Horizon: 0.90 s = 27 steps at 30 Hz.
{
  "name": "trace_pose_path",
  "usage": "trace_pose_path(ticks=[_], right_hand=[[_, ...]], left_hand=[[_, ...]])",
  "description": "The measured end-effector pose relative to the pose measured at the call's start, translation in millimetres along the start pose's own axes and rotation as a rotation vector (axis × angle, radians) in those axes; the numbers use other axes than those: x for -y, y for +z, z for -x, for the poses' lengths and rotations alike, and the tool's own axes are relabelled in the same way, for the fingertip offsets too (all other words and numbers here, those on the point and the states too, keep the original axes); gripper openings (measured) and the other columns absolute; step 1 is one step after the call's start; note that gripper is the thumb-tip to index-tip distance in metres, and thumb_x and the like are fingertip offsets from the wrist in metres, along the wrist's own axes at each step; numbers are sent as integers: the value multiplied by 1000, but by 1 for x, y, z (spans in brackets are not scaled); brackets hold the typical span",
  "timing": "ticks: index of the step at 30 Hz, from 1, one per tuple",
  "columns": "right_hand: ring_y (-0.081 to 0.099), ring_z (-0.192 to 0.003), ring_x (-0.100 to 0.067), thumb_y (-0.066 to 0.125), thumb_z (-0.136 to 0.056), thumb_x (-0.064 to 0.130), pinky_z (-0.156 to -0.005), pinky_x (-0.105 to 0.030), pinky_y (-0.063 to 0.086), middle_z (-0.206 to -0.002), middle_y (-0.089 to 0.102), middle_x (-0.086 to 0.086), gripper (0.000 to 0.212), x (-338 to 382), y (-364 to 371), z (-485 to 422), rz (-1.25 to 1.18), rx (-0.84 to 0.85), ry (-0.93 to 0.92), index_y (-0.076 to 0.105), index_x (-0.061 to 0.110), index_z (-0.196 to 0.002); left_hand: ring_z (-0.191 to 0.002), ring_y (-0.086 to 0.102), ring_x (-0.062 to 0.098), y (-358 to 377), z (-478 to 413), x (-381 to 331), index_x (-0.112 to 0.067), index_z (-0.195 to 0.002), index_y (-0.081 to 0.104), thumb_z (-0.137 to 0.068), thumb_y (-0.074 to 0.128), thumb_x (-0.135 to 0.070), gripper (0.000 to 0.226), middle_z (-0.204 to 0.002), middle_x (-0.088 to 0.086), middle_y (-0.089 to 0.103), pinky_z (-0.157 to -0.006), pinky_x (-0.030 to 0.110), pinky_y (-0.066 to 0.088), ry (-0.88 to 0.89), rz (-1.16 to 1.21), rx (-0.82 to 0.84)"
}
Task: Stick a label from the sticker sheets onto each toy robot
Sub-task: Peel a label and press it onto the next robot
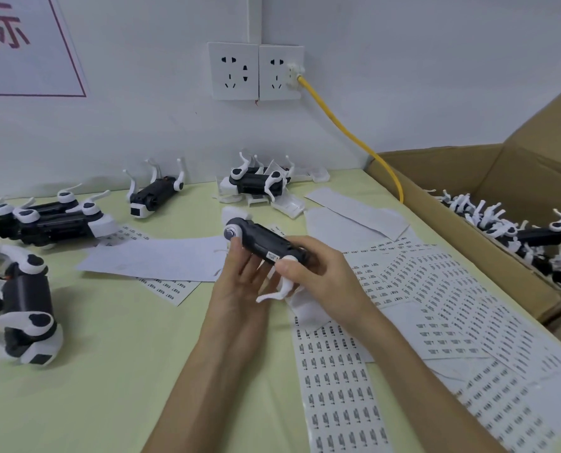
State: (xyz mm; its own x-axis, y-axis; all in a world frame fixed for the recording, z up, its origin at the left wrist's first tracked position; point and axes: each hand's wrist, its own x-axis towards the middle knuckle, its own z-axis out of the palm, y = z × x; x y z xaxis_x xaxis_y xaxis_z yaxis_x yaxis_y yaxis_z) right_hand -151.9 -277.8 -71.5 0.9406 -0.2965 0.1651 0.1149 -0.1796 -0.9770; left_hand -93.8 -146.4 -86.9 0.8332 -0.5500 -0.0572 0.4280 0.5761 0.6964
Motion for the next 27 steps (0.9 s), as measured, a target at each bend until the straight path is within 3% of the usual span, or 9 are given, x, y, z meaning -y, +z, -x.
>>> trace_pose_path(ticks=[5,7,10,13,16,19,21,25,27], right_hand=[[70,-77,-16,75,-65,57,-73,-31,56,-91,75,1,45,9,-11,-1,161,-169,-30,73,32,-102],[70,-65,-18,79,-68,56,-62,-30,57,-93,76,-14,42,15,-23,-5,-71,-269,88,76,26,-97],[72,-75,-26,71,-86,49,-64,-34,61,-107,73,-24,50,21,-57,-13,-720,-393,325,67,10,-117],[72,-82,-30,64,-96,42,-66,-36,62,-111,65,-25,48,23,-105,-17,-992,-593,313,60,2,-120],[68,-100,-33,58,-100,44,-65,-37,61,-116,62,-24,48,21,-155,-21,-997,-779,286,55,5,-127],[62,-111,-37,51,-103,42,-71,-40,62,-131,55,-23,48,23,-202,-23,-1009,-939,189,48,10,-138],[63,-112,-34,48,-104,42,-80,-39,62,-142,51,-17,50,25,-218,-21,-944,-982,166,47,11,-143],[69,-107,-25,46,-103,30,-87,-33,53,-134,65,-7,40,27,-186,-16,-549,-840,281,58,11,-137],[74,-93,-21,51,-101,24,-82,-29,53,-118,75,-6,31,28,-142,-14,-394,-679,259,67,10,-124]], left_hand=[[-111,70,16,1,-4,3,-12,-131,67,-95,48,-61,64,-126,6,74,-94,34,51,-56,-92,-67],[-108,74,14,-1,-6,4,-13,-130,65,-96,49,-55,56,-124,4,75,-93,34,53,-59,-98,-123],[-104,76,17,-5,-7,3,-12,-126,66,-94,60,-39,42,-118,6,78,-86,29,57,-44,-102,-150],[-105,75,22,-5,-8,8,-9,-121,69,-104,56,-22,25,-115,10,78,-86,29,58,-21,-227,-122],[-109,74,17,-4,-5,20,-15,-111,75,-105,56,-13,19,-111,-1,79,-94,29,54,81,-556,-66],[-106,68,-3,-1,3,28,-29,-104,76,-103,62,-16,20,-107,-20,76,-87,8,47,170,-860,4],[-108,65,-9,0,6,32,-31,-107,76,-102,62,-18,19,-108,-25,74,-89,6,45,212,-1034,74],[-112,59,-10,1,7,38,-31,-114,73,-101,60,-21,21,-116,-28,67,-95,13,45,298,-1344,197],[-109,60,-10,2,8,38,-33,-109,75,-99,60,-19,22,-113,-30,69,-87,14,45,291,-1275,226]])
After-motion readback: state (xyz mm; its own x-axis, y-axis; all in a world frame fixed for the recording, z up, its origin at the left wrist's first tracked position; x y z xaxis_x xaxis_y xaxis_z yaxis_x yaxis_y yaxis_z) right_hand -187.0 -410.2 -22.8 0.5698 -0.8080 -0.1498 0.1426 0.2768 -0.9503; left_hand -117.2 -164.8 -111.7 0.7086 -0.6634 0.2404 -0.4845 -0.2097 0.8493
